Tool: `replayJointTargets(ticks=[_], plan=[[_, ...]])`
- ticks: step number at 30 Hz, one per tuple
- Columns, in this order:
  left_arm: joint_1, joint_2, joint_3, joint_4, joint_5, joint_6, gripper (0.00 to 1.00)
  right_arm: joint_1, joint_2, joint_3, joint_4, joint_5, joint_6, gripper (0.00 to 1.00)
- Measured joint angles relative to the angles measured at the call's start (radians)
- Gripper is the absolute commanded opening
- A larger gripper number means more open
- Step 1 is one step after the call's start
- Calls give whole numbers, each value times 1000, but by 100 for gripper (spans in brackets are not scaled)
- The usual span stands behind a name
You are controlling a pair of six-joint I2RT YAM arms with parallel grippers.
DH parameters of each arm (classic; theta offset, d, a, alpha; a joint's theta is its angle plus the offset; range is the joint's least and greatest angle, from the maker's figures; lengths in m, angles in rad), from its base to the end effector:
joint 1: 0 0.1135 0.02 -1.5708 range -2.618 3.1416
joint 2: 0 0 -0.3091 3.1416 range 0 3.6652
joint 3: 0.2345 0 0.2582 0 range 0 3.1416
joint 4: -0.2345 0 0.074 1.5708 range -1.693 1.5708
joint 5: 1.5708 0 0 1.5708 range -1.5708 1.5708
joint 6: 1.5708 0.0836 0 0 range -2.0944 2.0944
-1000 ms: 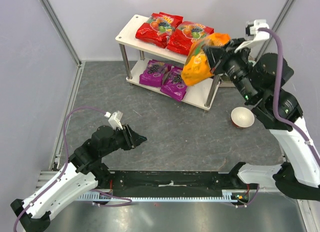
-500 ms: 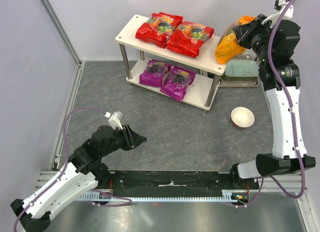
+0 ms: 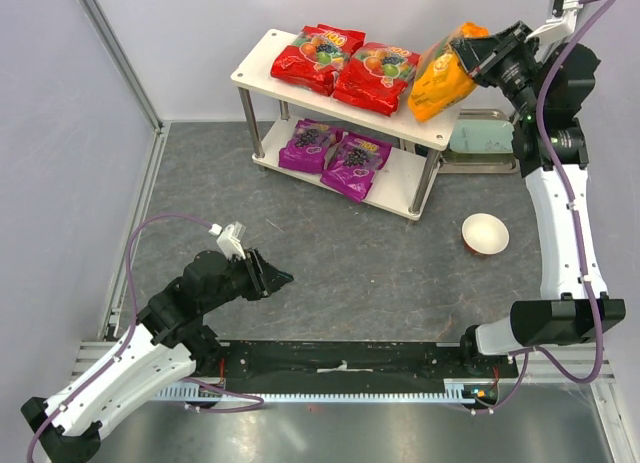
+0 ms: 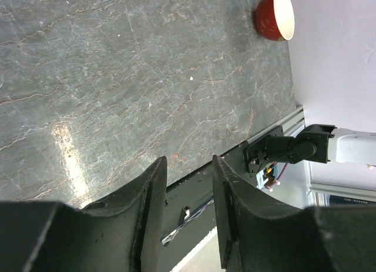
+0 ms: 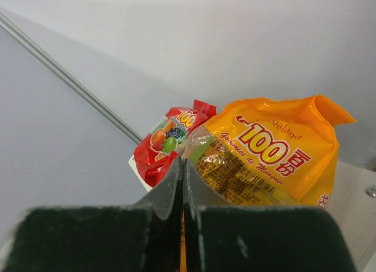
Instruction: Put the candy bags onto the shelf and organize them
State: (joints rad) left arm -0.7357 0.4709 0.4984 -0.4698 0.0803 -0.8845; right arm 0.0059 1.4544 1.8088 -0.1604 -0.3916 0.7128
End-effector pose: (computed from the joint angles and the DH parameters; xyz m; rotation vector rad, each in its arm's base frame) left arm 0.0964 -0.0963 0.2533 -0.1074 2.1916 -1.0663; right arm 0.3470 0.0340 0.5931 0.1688 1.4374 0.8627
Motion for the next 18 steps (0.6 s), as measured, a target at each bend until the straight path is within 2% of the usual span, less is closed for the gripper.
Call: replayJointTargets(ticks=[9, 13, 18], plan=[[0, -21, 0, 0, 0, 0, 43, -10, -141, -357, 193, 47, 42, 0], [0, -20, 0, 0, 0, 0, 43, -10, -203, -456, 217, 58, 42, 0], [0, -16, 0, 0, 0, 0, 43, -10, -233, -489, 213, 76, 29, 0]])
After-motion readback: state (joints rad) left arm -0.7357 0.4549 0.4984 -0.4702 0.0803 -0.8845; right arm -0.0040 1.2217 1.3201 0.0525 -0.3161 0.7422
